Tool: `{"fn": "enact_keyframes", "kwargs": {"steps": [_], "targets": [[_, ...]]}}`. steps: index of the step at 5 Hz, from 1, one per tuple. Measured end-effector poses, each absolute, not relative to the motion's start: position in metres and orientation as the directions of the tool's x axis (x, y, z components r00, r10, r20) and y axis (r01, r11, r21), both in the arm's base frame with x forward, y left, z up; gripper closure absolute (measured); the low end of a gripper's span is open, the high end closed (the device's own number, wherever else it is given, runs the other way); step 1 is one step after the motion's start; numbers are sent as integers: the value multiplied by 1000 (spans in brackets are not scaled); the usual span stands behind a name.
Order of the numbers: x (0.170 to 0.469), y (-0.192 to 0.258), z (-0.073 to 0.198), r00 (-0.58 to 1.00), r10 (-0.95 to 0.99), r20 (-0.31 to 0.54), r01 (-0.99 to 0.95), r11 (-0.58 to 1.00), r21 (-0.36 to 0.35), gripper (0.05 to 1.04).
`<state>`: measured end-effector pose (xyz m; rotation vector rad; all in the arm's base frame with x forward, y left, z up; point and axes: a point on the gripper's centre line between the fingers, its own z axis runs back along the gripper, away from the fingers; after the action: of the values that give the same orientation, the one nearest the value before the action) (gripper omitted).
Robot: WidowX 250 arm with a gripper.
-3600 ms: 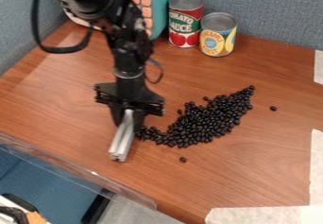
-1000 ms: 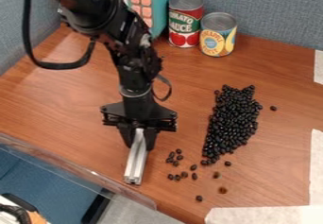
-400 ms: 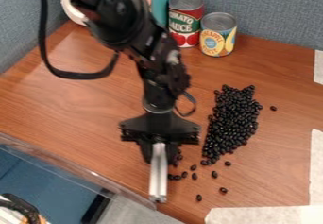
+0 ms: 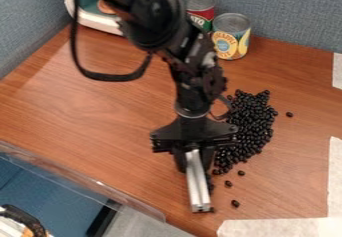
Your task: Sweep into pile
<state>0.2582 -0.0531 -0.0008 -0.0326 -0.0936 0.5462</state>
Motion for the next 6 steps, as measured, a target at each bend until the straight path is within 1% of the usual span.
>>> {"fn": "enact_keyframes", "kwargs": {"steps": [2,3,4,5,6], "targets": [[270,-65,0,777,623,91,-613,782,-117,720],[274,-66,1,768,632,106,-618,774,-140,719],[280,-67,20,768,623,149,-598,781,-183,720],[281,-54,37,757,634,162,-599,771,-217,720],[277,-27,48,770,620,149,-584,780,-225,720]]}}
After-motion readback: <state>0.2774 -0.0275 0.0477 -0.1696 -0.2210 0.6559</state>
